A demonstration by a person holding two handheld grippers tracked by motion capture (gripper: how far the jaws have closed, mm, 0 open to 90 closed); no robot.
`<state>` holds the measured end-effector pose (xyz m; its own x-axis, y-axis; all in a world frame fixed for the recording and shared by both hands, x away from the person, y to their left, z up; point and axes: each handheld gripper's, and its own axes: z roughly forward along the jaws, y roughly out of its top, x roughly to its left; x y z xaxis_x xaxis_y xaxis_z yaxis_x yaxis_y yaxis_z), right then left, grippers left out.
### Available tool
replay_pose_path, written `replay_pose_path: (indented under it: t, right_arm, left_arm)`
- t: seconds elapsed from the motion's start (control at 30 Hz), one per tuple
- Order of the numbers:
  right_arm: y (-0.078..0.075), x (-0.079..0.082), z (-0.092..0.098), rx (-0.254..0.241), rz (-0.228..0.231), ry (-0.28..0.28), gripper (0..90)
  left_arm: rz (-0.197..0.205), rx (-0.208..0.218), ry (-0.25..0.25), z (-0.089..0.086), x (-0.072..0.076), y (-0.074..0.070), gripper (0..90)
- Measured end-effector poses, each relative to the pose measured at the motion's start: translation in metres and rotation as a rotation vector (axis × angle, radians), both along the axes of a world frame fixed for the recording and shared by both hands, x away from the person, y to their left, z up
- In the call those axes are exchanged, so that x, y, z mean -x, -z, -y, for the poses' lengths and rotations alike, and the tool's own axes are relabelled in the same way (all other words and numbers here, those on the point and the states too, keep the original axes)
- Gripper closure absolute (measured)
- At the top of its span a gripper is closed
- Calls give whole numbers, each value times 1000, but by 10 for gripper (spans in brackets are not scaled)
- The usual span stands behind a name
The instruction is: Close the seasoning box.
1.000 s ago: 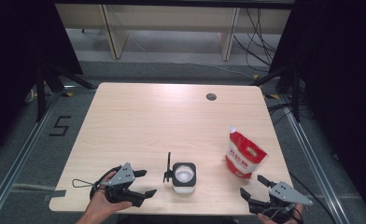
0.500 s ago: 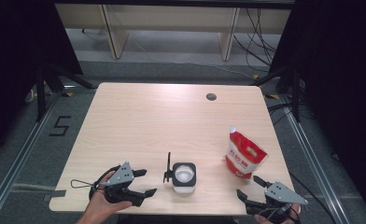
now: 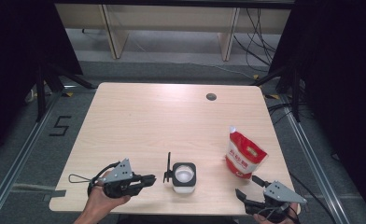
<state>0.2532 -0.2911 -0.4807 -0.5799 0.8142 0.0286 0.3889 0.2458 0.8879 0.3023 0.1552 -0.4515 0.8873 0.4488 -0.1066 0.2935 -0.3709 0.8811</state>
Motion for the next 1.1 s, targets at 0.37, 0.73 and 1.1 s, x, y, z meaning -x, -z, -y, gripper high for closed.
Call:
replay_pose_path:
  t: [0.37,0.73,1.1]
  right_arm:
    - [0,0,-1,-2,1,1,242]
    - [0,0,0,-3,-2,6,242]
    - [0,0,-2,-8,-1,-6,243]
  left_arm:
    - [66,-5,4,17,-7,-24,893]
    - [89,0,13,27,-13,-33,894]
    - [84,-2,19,35,-15,-33,894]
